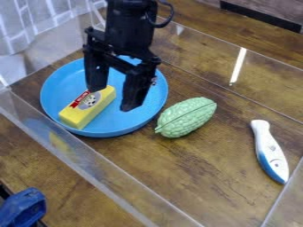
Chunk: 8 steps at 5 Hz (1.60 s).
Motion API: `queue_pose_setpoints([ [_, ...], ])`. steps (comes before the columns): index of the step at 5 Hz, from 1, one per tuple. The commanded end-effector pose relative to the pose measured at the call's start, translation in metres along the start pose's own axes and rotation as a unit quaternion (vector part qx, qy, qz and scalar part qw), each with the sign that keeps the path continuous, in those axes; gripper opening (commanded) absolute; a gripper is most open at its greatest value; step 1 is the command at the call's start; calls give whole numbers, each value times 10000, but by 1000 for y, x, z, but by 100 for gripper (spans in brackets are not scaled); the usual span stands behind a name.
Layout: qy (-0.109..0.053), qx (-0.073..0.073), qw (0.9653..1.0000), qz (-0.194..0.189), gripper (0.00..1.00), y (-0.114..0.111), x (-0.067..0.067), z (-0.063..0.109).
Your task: Remove the yellow brick from inside the blue tray and put it on the table
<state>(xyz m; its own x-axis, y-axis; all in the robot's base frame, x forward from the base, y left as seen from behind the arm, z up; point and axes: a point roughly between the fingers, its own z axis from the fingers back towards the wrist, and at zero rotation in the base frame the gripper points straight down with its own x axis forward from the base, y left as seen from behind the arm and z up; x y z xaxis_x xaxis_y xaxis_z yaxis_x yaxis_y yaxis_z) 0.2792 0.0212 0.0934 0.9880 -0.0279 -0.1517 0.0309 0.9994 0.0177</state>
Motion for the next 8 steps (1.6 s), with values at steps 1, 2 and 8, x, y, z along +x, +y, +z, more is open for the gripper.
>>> queue_pose_setpoints([
  [1, -125, 56, 9999, 53, 100, 13, 0, 2],
  [2, -102, 58, 9999, 64, 100, 17, -1, -4],
  [8, -537, -112, 9984, 106, 100, 57, 9, -45],
])
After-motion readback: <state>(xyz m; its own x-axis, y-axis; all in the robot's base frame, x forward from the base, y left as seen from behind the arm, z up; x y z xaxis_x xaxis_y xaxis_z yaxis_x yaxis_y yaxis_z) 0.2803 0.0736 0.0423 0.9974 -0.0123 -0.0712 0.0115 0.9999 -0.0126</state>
